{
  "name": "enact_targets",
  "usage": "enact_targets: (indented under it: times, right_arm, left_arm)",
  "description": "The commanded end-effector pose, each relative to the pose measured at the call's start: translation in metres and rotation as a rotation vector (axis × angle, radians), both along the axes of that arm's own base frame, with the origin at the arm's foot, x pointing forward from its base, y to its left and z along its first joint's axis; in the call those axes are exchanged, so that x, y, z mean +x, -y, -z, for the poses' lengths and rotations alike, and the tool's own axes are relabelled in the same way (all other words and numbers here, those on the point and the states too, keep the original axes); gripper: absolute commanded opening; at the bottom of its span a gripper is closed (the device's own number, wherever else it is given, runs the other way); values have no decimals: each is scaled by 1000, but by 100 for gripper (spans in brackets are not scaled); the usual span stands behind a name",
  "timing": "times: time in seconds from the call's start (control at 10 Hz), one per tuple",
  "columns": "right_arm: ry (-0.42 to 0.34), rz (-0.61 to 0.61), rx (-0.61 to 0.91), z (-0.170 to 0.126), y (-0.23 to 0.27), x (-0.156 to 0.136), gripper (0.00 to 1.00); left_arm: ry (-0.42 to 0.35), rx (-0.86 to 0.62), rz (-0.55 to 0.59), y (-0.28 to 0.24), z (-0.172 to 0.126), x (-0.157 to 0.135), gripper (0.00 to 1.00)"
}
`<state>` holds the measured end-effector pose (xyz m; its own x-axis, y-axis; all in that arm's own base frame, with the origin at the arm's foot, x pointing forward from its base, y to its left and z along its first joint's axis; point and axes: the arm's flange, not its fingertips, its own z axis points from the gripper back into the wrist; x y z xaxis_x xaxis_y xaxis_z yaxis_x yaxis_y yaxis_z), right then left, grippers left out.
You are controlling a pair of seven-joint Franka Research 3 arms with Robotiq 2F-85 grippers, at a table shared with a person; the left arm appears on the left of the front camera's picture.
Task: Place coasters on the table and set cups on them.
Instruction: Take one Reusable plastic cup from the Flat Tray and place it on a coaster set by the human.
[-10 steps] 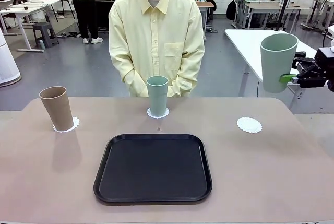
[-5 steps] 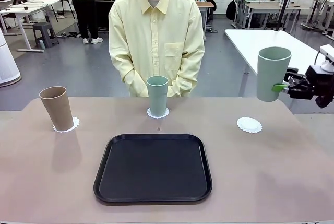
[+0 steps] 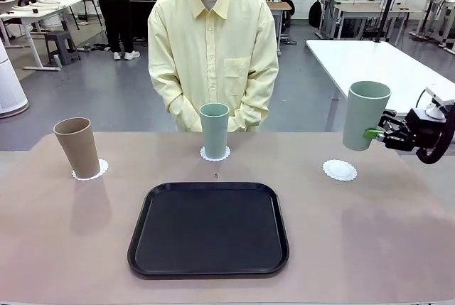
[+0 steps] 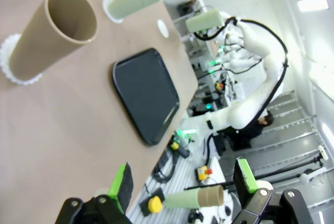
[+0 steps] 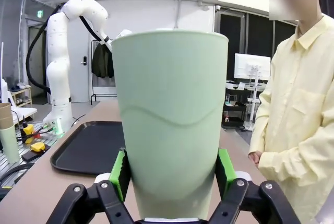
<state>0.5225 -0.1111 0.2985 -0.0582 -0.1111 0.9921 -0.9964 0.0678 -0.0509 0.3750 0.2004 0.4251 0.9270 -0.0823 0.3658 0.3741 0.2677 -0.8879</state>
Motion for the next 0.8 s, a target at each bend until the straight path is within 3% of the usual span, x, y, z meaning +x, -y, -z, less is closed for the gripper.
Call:
enact_targets:
  times: [0.0, 0.4, 0.7]
  right_arm:
    - [13, -17, -41, 9, 8, 6, 81]
    - [-50, -5, -46, 14, 6, 4, 81]
    - [-30, -8, -40, 20, 9, 4, 81]
  left_arm:
    - [-10, 1, -13, 1, -3, 0, 100]
    - [-10, 1, -13, 1, -3, 0, 100]
    - [-10, 1, -13, 1, -3, 0, 100]
